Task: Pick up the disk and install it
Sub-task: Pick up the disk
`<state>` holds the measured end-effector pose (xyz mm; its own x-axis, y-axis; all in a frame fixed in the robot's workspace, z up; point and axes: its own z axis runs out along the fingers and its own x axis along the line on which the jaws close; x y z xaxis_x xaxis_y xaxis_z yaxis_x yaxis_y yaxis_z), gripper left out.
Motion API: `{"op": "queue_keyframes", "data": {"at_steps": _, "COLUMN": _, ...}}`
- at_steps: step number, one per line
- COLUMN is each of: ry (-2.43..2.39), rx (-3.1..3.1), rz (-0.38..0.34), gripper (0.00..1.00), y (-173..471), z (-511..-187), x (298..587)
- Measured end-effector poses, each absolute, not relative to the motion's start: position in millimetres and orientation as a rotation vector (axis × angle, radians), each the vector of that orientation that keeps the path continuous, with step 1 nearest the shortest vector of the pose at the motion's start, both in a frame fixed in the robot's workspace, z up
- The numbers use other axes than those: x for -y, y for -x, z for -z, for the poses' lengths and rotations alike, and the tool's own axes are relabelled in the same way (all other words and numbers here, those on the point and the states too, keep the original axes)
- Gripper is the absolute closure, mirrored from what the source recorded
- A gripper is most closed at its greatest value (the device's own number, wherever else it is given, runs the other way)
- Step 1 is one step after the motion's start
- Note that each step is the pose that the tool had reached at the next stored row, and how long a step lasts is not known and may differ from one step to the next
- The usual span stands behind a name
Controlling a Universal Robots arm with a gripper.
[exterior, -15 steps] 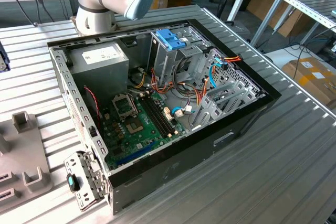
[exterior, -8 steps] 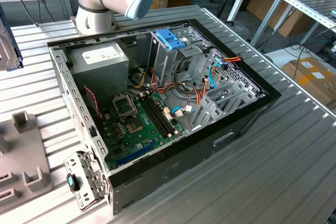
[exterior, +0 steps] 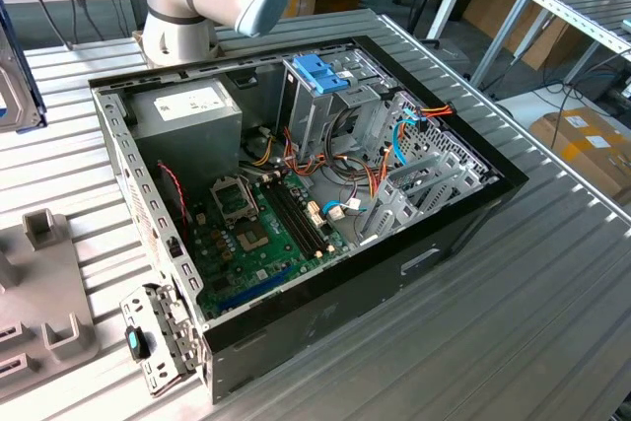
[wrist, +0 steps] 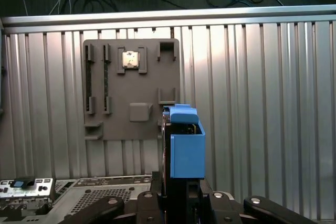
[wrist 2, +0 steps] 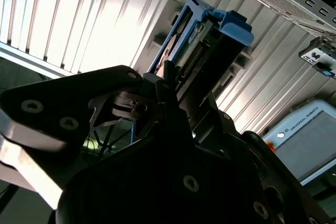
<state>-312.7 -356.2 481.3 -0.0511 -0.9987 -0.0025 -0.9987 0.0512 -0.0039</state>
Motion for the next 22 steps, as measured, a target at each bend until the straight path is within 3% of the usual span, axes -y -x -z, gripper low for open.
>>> {"op": "queue_keyframes", "data": {"at_steps": 22, "ry": 2.161, "rx": -2.274, "rz": 0.002, "gripper": 0.65, "y": 302.9, "z": -487.4, "x": 356.2}}
